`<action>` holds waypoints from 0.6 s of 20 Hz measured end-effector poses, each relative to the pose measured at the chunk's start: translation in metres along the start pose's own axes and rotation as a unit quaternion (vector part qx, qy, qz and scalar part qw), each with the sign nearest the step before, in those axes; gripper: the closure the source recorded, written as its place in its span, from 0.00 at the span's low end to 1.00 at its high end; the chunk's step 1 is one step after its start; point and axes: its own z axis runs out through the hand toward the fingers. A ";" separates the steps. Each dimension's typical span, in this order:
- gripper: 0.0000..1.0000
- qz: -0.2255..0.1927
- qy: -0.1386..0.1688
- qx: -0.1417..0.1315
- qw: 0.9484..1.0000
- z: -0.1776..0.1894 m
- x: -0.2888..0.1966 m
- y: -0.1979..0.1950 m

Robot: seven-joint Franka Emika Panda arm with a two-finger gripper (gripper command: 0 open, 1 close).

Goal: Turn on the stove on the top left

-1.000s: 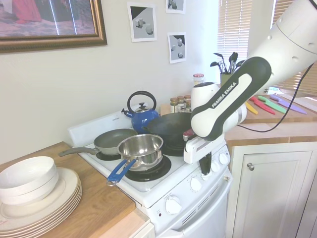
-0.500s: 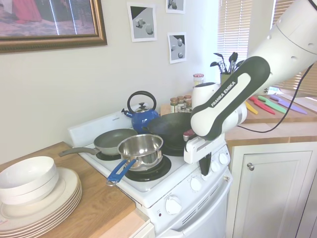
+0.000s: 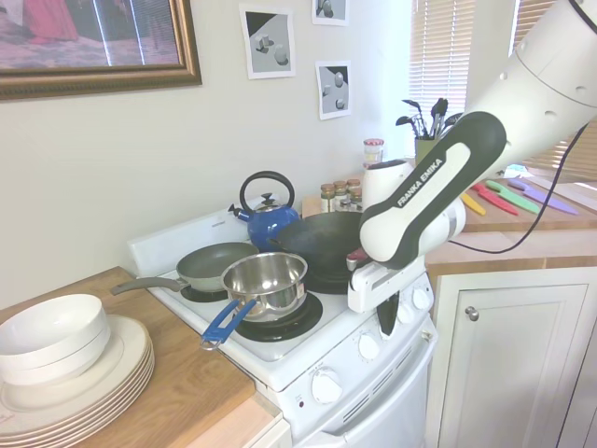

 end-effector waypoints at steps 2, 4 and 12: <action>1.00 -0.002 0.002 -0.002 1.000 0.001 -0.001 0.000; 1.00 -0.003 0.008 -0.007 1.000 0.002 -0.001 0.001; 1.00 -0.003 0.029 -0.026 0.999 0.006 -0.009 -0.003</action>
